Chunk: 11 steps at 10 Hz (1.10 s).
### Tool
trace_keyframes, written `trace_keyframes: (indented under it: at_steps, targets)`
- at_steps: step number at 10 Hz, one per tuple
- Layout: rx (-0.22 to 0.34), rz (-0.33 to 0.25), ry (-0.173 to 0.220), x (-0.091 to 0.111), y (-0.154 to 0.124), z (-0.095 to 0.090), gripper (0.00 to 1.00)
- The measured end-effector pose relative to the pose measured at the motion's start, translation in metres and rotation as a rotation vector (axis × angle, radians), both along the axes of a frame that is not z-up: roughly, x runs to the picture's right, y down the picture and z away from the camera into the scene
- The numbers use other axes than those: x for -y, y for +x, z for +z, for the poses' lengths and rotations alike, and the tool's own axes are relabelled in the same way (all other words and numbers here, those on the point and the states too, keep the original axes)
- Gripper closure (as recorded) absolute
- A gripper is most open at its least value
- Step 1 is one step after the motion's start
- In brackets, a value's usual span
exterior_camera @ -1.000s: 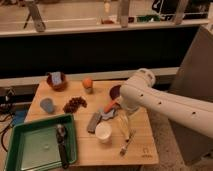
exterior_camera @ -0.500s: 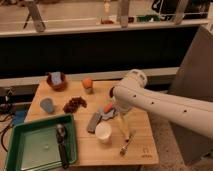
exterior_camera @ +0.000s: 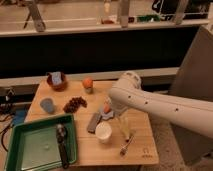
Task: Place eraser in tray
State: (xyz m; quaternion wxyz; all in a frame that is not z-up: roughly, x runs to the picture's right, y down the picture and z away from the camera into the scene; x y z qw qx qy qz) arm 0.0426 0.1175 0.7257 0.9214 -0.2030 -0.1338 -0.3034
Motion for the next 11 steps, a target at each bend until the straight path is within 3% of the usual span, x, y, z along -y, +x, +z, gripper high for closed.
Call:
trace_keyframes:
  at_steps: [3,4,6,9,11]
  targets:
    - [0.002,-0.009,0.001,-0.001,0.002,0.003,0.20]
    - [0.014,-0.038,-0.003,-0.003,0.000,0.006,0.20]
    - [0.090,-0.159,-0.018,-0.009,-0.009,0.018,0.20]
    - [0.239,-0.364,-0.050,-0.024,-0.046,0.041,0.20]
    - [0.283,-0.431,-0.063,-0.026,-0.061,0.053,0.20]
